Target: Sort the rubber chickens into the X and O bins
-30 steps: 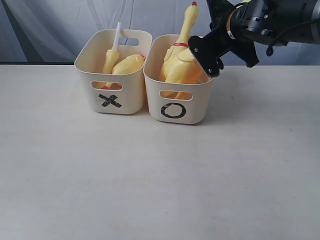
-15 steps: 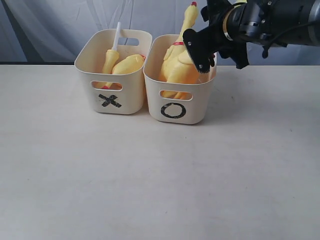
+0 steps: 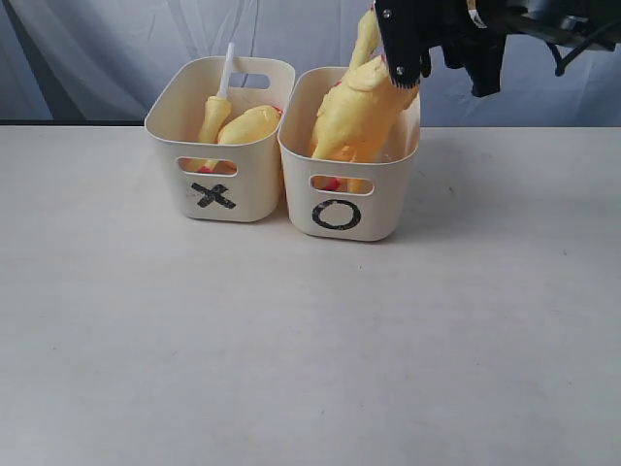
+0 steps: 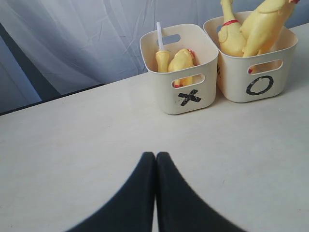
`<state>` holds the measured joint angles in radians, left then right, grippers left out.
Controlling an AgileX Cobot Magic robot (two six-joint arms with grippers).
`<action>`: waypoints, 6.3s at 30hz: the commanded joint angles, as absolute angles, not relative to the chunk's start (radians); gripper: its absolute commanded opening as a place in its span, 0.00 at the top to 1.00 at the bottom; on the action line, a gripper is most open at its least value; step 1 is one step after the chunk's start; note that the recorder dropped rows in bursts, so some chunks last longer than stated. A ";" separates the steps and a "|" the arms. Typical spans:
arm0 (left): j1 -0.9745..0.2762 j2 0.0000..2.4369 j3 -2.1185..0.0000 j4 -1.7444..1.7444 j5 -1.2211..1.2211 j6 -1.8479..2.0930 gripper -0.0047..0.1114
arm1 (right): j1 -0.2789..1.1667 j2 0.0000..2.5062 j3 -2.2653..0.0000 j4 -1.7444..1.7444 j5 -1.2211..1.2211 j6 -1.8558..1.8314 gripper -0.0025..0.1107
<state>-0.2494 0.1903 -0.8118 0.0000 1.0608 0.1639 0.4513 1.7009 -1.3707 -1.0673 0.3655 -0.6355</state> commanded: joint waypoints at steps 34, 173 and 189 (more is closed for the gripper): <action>-0.253 0.186 -0.806 -0.013 1.047 0.164 0.96 | 0.454 1.669 -1.372 -0.916 0.357 -0.426 0.28; -0.253 0.186 -0.806 0.024 1.054 0.165 0.96 | 0.478 0.435 -0.614 0.079 0.711 0.026 0.08; -0.246 0.186 -0.806 0.024 1.054 0.165 0.96 | 0.478 0.435 -0.614 0.099 0.564 0.046 0.97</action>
<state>-0.2494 0.1903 -0.8118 0.0241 1.0608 0.1648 0.4774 0.4394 -0.6175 0.0951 0.6110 0.0378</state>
